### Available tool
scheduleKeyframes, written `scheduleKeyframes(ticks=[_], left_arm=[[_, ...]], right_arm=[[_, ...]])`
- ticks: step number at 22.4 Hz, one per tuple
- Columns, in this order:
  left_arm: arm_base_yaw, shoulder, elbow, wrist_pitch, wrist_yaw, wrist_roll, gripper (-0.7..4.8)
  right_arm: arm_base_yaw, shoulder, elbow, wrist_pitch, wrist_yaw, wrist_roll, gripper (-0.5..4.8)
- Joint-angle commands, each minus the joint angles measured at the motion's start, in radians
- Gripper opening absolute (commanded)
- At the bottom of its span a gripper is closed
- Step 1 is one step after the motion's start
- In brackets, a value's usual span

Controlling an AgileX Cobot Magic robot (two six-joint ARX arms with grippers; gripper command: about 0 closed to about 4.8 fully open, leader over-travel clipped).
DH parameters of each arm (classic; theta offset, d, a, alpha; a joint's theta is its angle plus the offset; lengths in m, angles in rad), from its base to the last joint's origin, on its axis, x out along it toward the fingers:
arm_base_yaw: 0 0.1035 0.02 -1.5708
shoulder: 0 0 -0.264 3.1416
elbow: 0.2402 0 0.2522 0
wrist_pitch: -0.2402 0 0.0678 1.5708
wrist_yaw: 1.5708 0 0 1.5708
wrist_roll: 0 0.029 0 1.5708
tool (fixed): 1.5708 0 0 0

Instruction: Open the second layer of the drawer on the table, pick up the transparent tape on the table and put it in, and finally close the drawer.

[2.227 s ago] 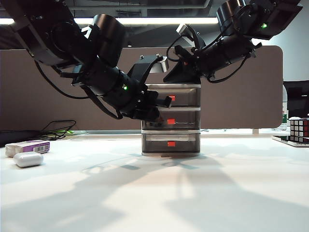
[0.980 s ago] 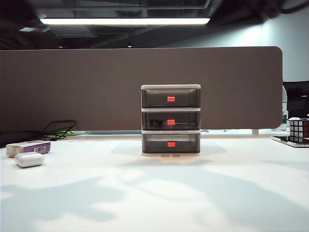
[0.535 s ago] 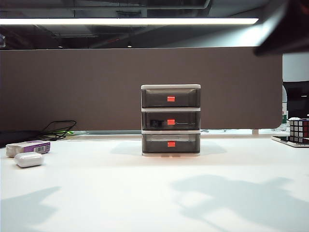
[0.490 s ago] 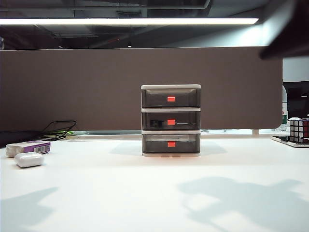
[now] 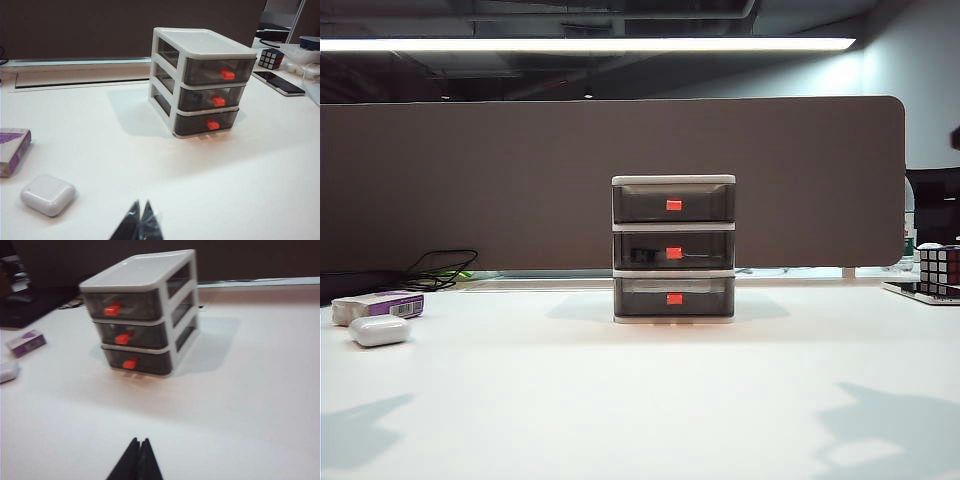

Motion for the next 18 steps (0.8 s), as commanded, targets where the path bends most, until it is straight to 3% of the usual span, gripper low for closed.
scheduleKeyframes(ticks=[1,7,12,18], left_arm=[[0.001,0.000,-0.019,0.039,-0.022,0.001,-0.05],[0.002,0.000,-0.086,0.162,-0.016,-0.006,-0.05],[0.016,0.000,-0.093,0.126,-0.056,0.025,-0.05],[0.198,0.000,-0.093,0.145,-0.014,0.032,-0.05]], right_arm=[[0.001,-0.086,-0.039,-0.077,0.043,0.005,-0.05],[0.000,-0.212,-0.102,-0.105,0.045,0.026,-0.05],[-0.005,-0.210,-0.128,-0.095,0.051,0.013,-0.05],[-0.086,-0.209,-0.133,-0.074,0.058,-0.037,-0.05]])
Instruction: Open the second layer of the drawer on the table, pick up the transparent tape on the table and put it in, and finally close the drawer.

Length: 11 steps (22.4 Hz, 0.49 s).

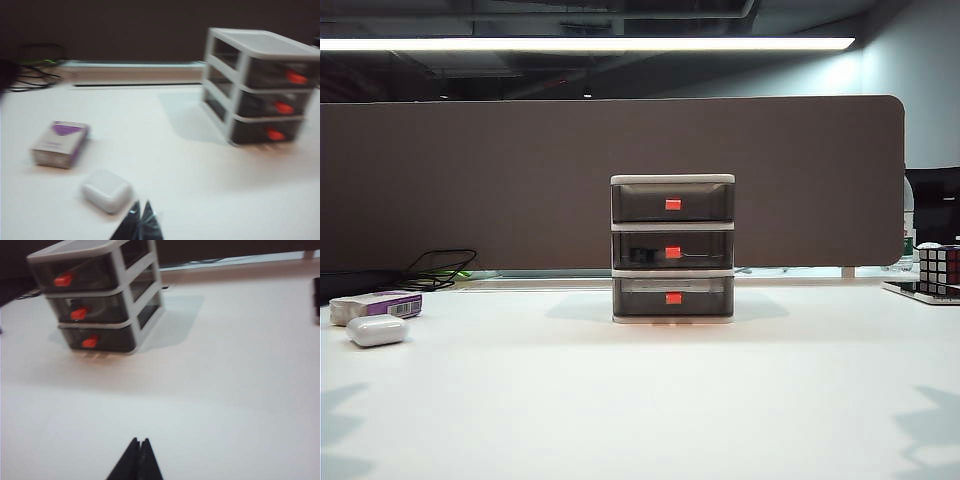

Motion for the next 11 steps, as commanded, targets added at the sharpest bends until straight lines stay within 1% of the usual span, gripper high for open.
scheduleKeyframes(ticks=[1,2,3,4,7,11], left_arm=[[0.100,0.000,0.001,0.029,0.069,0.016,-0.05],[0.132,0.000,0.001,0.029,0.103,0.023,-0.05],[0.206,0.000,0.001,0.029,0.169,0.032,-0.05],[0.252,0.000,0.002,0.030,0.200,0.040,-0.05],[0.327,0.000,0.002,0.044,0.227,0.041,-0.05],[0.368,0.000,0.002,0.067,0.226,0.042,-0.05]], right_arm=[[-0.052,-0.002,-0.006,0.031,-0.002,-0.041,-0.05],[-0.064,-0.002,-0.006,0.031,-0.002,-0.041,-0.05],[-0.107,-0.002,-0.006,0.034,-0.002,-0.061,-0.05],[-0.139,-0.002,-0.006,0.045,0.003,-0.072,-0.05],[-0.182,-0.002,-0.006,0.059,0.002,-0.086,-0.05],[-0.202,-0.002,-0.006,0.065,0.002,-0.086,-0.05]])
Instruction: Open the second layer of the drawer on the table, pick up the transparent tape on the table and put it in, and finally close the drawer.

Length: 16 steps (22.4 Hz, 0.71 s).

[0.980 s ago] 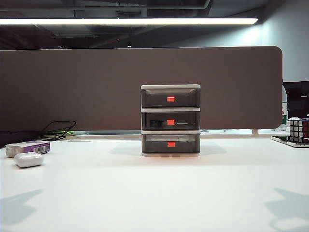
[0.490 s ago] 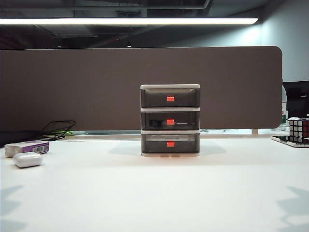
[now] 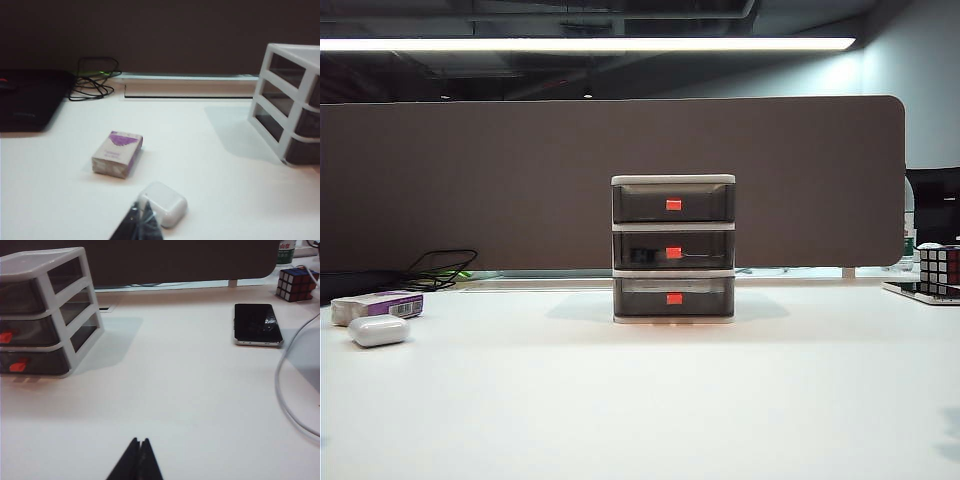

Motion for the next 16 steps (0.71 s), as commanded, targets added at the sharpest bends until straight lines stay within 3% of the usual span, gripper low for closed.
scheduleKeyframes(ticks=[1,16], left_arm=[[0.019,0.000,0.002,0.037,0.003,0.006,-0.05],[0.021,0.000,0.002,0.029,0.002,0.011,-0.05]], right_arm=[[-0.003,-0.002,-0.006,0.021,0.002,-0.005,-0.05],[-0.002,-0.002,-0.005,0.019,-0.006,-0.004,-0.05]])
